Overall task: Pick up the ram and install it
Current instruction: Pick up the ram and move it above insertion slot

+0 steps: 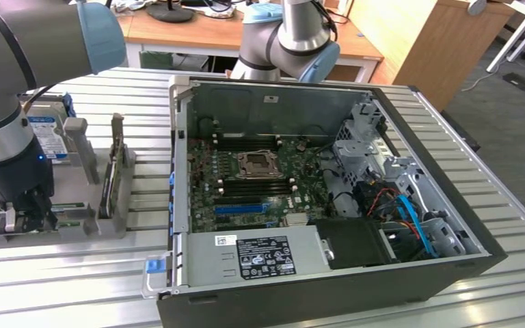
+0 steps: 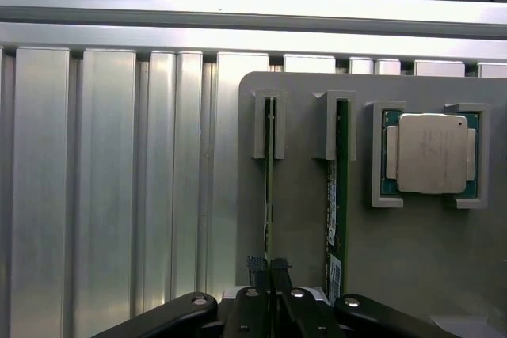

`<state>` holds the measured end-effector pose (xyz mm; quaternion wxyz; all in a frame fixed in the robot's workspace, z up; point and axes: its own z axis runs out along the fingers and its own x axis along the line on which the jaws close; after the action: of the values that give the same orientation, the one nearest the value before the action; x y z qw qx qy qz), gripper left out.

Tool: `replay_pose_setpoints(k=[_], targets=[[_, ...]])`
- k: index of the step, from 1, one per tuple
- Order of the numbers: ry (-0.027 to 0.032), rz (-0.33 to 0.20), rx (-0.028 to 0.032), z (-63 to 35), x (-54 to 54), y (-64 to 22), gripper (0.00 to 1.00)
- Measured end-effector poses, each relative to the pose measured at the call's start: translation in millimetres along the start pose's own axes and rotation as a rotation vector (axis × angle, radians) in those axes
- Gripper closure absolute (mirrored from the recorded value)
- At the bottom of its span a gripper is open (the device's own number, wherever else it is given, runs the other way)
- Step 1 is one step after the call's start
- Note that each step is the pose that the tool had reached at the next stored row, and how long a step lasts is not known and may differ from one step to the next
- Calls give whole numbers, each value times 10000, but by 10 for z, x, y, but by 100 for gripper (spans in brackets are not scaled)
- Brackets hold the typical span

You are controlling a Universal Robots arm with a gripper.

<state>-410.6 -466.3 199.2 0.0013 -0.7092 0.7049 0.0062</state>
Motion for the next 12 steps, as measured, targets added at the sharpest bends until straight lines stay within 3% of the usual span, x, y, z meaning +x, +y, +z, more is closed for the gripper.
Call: replay_pose_setpoints(k=[1,12], targets=[[0,0,0,0,0,0,88],[-1,0,0,0,0,0,88]])
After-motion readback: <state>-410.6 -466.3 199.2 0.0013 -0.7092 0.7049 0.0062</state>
